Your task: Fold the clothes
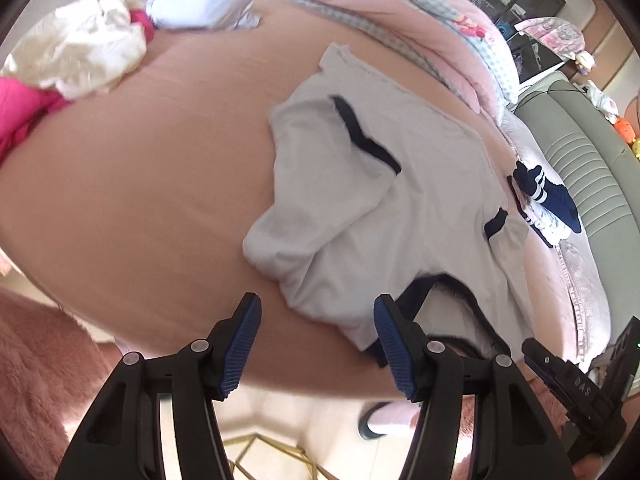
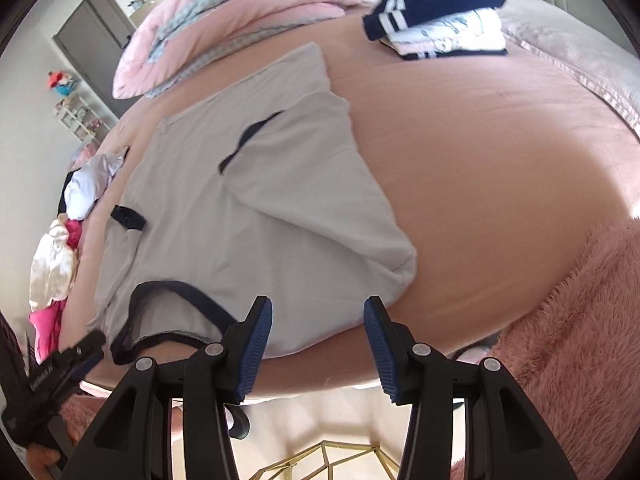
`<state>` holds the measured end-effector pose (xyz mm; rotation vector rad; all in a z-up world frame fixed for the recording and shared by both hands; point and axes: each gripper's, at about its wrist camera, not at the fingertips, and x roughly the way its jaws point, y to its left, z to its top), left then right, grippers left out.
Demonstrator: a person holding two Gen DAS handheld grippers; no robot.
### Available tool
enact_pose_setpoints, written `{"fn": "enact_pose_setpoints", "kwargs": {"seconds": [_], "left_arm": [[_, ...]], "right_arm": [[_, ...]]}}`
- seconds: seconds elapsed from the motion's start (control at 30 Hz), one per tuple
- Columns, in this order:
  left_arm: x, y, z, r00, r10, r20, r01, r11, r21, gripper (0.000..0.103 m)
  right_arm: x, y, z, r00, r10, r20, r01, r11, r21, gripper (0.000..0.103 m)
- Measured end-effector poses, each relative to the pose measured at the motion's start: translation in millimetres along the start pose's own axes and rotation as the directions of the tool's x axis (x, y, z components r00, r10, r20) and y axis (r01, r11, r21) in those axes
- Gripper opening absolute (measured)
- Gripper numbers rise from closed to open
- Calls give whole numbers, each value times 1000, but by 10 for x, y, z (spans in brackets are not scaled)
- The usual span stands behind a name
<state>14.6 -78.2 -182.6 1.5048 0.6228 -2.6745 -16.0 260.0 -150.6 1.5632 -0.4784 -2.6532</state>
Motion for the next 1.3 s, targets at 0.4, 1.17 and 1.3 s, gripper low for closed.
{"fn": "enact_pose_setpoints", "kwargs": {"seconds": [0.4, 1.17, 1.3], "left_arm": [[42, 15, -164, 997, 56, -52, -53, 997, 59, 56], [223, 154, -23, 985, -166, -50, 155, 972, -179, 6], [275, 220, 3, 976, -214, -44, 198, 952, -231, 7]], "right_arm": [[160, 99, -96, 995, -72, -67, 66, 994, -87, 47], [297, -228, -50, 975, 209, -79, -195, 969, 153, 10], [344, -235, -30, 959, 273, -69, -256, 947, 193, 29]]}}
